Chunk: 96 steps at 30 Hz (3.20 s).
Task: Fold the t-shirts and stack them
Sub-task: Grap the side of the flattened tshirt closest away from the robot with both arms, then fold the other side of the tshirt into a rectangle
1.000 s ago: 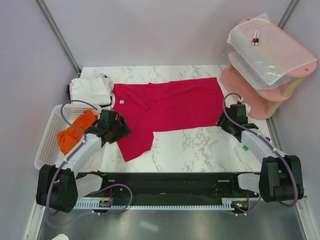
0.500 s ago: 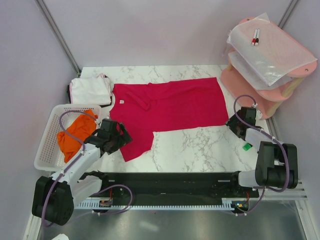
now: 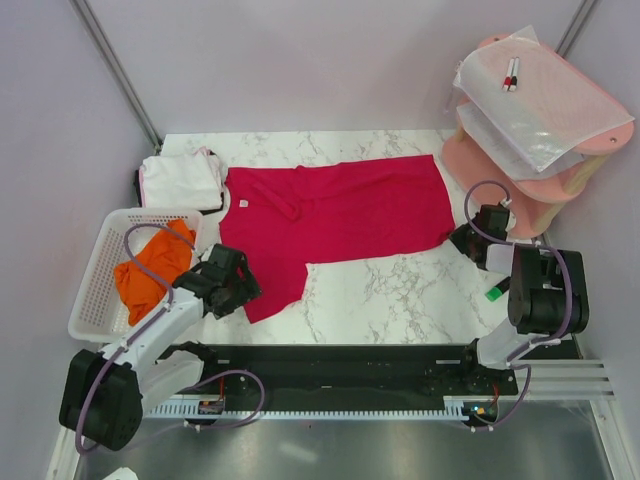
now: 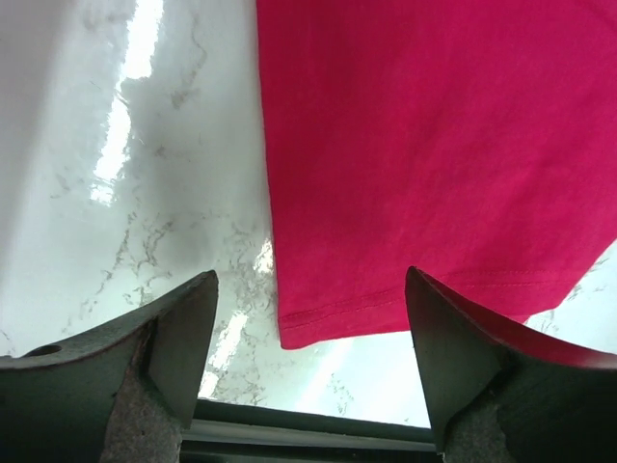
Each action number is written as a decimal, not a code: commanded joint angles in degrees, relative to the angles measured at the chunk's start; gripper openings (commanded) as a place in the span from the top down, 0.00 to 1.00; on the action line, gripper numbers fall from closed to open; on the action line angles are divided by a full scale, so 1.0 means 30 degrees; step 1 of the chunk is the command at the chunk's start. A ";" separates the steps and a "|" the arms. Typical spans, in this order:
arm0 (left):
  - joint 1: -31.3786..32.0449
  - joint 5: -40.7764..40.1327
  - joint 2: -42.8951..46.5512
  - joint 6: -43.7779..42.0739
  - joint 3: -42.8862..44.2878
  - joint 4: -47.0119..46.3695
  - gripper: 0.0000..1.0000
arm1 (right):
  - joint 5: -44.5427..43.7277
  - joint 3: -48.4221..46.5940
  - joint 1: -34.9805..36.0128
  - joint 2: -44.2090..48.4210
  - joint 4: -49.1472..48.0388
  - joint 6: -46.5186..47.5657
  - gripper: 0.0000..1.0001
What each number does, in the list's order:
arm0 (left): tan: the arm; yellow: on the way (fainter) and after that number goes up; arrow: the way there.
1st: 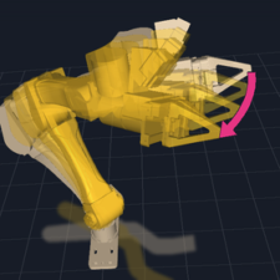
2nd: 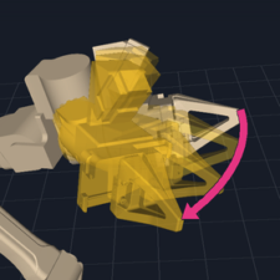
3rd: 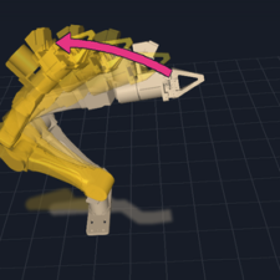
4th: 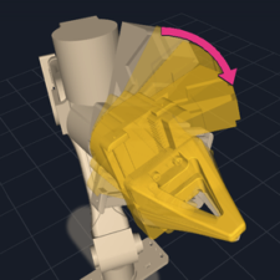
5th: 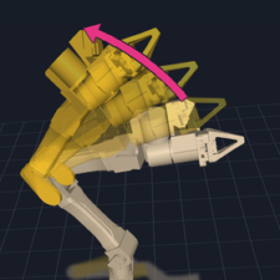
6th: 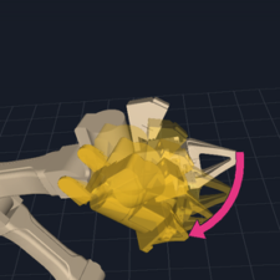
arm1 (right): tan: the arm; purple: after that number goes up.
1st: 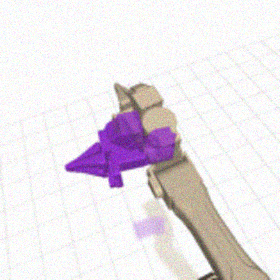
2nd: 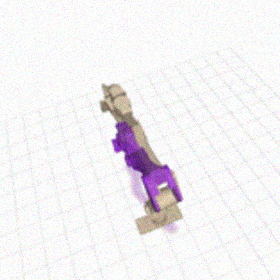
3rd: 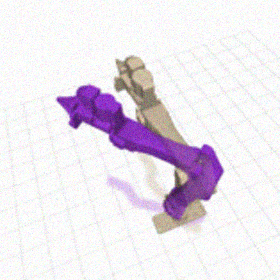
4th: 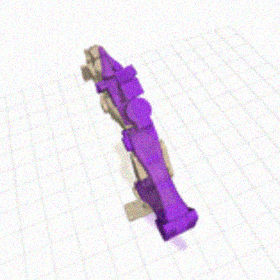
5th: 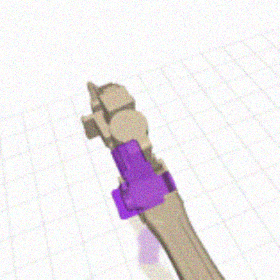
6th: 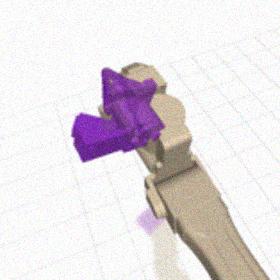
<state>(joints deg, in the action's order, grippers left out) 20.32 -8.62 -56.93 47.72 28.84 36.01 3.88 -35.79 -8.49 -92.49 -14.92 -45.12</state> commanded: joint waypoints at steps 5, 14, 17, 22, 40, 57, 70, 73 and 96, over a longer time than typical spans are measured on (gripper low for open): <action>0.2046 0.0267 -0.0449 0.1728 -0.0941 -0.0196 0.26 | 0.1752 -0.0345 -0.0041 -0.1338 -0.0594 -0.0749 1.00; 0.2485 0.0882 -0.2467 0.1495 -0.0649 -0.1690 0.98 | 0.2398 -0.0462 -0.0041 -0.0638 -0.0332 -0.0342 1.00; 0.2748 0.0882 -0.2471 0.1552 -0.0560 -0.1603 0.98 | 0.2544 -0.0200 -0.0041 0.0064 0.0166 0.0126 1.00; 0.2808 0.0825 -0.0014 0.1845 -0.0620 -0.0377 0.98 | 0.2866 0.0796 -0.0041 0.1734 0.1777 0.0978 1.00; 0.3335 -0.3418 0.3924 0.1876 0.4152 0.3671 0.98 | 0.0582 0.0301 -0.0070 0.9415 0.7873 0.3264 1.00; 0.1170 -0.4862 -0.4134 -0.2428 1.2270 0.1299 0.98 | 0.2807 -0.4737 -0.0099 0.1096 0.3129 0.1536 1.00; -0.1935 -0.2254 -0.7858 -0.3925 1.5579 -0.0546 0.98 | 0.3043 -0.8488 -0.0099 -0.3183 0.1955 0.0598 1.00; -0.2376 -0.1785 -0.8444 -0.4101 1.6369 -0.0782 0.98 | 0.3072 -0.9424 -0.0070 -0.3915 0.1868 0.0393 1.00; -0.4369 -0.0057 -1.5242 -0.4717 2.2289 -0.0607 0.98 | 0.1812 -1.1449 -0.0099 -0.6992 0.1428 -0.0603 1.00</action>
<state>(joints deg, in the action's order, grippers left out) 8.54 -9.98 -101.19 35.38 91.05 35.62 12.53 -69.60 -7.38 -112.22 -6.76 -43.99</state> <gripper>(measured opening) 0.028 0.009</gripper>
